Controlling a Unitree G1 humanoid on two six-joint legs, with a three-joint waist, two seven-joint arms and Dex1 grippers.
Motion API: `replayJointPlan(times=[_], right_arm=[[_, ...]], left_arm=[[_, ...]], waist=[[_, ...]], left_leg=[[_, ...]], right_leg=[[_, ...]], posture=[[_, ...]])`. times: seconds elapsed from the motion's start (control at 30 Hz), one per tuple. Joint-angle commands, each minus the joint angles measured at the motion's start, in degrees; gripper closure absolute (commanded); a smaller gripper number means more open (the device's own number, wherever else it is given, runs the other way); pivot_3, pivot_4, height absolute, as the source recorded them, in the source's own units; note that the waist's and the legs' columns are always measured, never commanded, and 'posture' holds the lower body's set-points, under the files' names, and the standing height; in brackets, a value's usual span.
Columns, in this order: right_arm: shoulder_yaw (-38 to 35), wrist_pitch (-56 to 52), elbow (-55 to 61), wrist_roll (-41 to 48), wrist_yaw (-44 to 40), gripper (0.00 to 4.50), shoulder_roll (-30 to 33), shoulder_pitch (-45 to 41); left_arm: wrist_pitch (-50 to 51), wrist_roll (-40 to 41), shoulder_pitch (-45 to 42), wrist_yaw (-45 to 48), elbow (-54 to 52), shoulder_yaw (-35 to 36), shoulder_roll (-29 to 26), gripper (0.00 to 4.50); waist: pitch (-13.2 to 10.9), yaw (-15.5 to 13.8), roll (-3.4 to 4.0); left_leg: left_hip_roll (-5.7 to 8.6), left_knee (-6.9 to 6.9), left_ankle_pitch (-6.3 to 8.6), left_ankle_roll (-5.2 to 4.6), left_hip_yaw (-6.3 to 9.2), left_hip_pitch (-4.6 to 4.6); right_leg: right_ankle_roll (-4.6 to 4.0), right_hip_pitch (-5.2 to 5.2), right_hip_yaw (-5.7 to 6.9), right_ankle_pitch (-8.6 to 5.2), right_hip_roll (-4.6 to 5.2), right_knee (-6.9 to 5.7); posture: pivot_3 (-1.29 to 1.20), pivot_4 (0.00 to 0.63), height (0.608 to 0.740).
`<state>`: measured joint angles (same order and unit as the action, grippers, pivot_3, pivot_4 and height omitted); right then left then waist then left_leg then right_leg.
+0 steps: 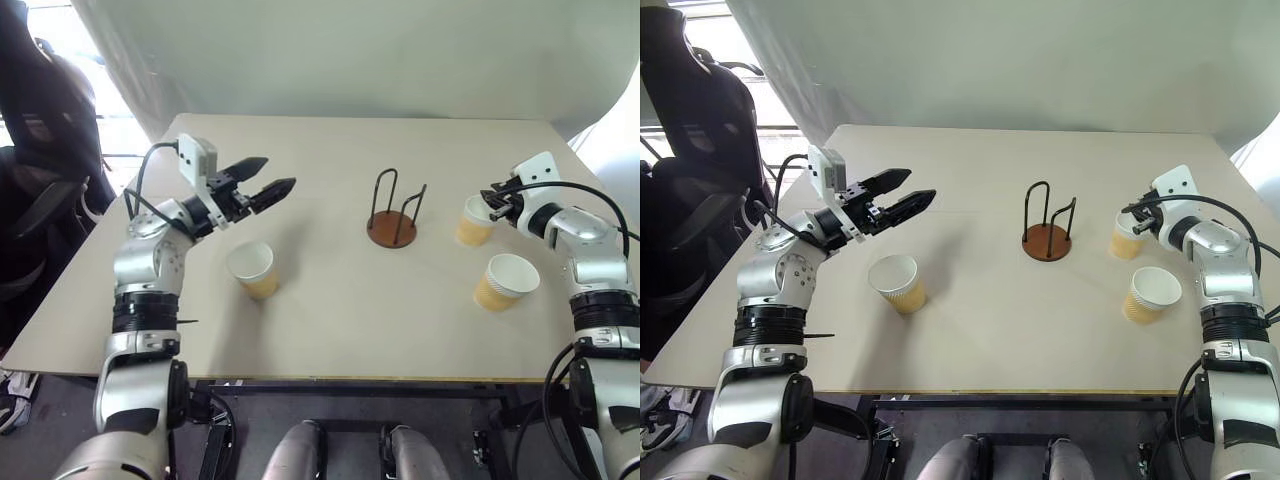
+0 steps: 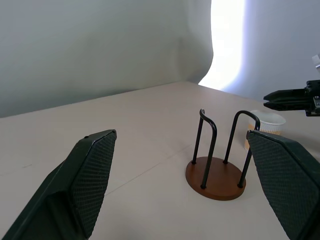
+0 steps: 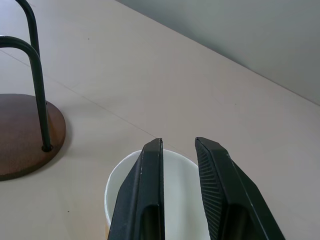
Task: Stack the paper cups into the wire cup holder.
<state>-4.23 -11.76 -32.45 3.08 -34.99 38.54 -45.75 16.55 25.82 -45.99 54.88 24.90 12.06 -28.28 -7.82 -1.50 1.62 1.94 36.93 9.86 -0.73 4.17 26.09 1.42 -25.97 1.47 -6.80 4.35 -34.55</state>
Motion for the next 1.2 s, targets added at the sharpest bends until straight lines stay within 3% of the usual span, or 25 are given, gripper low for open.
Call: replayJointPlan(times=[0.03, 0.2, 0.57, 0.83, 0.97, 1.2], right_arm=[[-1.1, 0.2, 2.9, 0.0, 0.1, 3.56, 1.6, -0.3], [-1.0, -1.1, 4.1, 0.3, -0.7, 3.56, 2.1, -0.1], [0.5, -8.9, 12.4, 2.8, -11.8, 3.56, 5.0, 1.6], [1.1, -13.8, 18.5, 5.0, -18.0, 3.56, 6.3, 3.6], [0.2, -15.6, 20.1, 6.4, -19.0, 2.73, 6.3, 3.8], [0.7, -19.4, 22.9, 8.8, -20.8, 0.31, 6.5, 4.4]], left_arm=[[-1.5, 0.3, -1.9, 0.3, -0.2, 0.3, -0.1, 0.00], [-2.0, 0.2, -2.2, 0.6, 0.6, 0.1, 0.1, 0.00], [-2.6, 0.1, -3.0, 2.0, 2.5, -0.5, 0.4, 0.00], [-2.3, -1.7, -4.5, 8.2, 5.5, -3.3, -2.7, 0.00], [-2.2, -2.4, -6.0, 11.4, 7.8, -4.4, -4.7, 0.00], [-4.0, -3.9, -8.0, 13.6, 10.8, -4.4, -5.6, 0.00]], waist=[[0.0, 0.0, 0.00], [0.0, 0.0, 0.00], [0.0, 0.0, -0.01], [0.0, 0.0, -0.02], [0.0, 0.1, -0.02], [0.0, 0.0, -0.02]], left_leg=[[0.00, 0.00, 0.00, 0.00, 0.00, 0.00], [0.00, 0.00, 0.00, 0.00, 0.00, -0.01], [0.00, 0.00, -0.02, -0.02, -0.02, 0.00], [0.00, 0.00, -0.04, -0.05, -0.02, 0.01], [0.00, 0.00, -0.04, -0.06, -0.02, 0.03], [0.01, 0.00, -0.04, -0.07, -0.01, 0.04]], right_leg=[[0.00, 0.00, 0.00, 0.00, 0.00, 0.00], [0.00, 0.00, 0.00, 0.00, 0.00, 0.00], [0.01, 0.02, 0.00, 0.00, -0.01, 0.02], [0.05, 0.03, 0.00, -0.03, -0.02, 0.04], [0.07, 0.02, 0.00, -0.04, -0.02, 0.06], [0.11, 0.04, 0.00, -0.07, -0.02, 0.08]], posture=[[0.00, 0.150, 0.740], [0.00, 0.150, 0.740], [0.00, 0.150, 0.740], [0.00, 0.150, 0.740], [0.00, 0.150, 0.740], [0.00, 0.150, 0.740]])
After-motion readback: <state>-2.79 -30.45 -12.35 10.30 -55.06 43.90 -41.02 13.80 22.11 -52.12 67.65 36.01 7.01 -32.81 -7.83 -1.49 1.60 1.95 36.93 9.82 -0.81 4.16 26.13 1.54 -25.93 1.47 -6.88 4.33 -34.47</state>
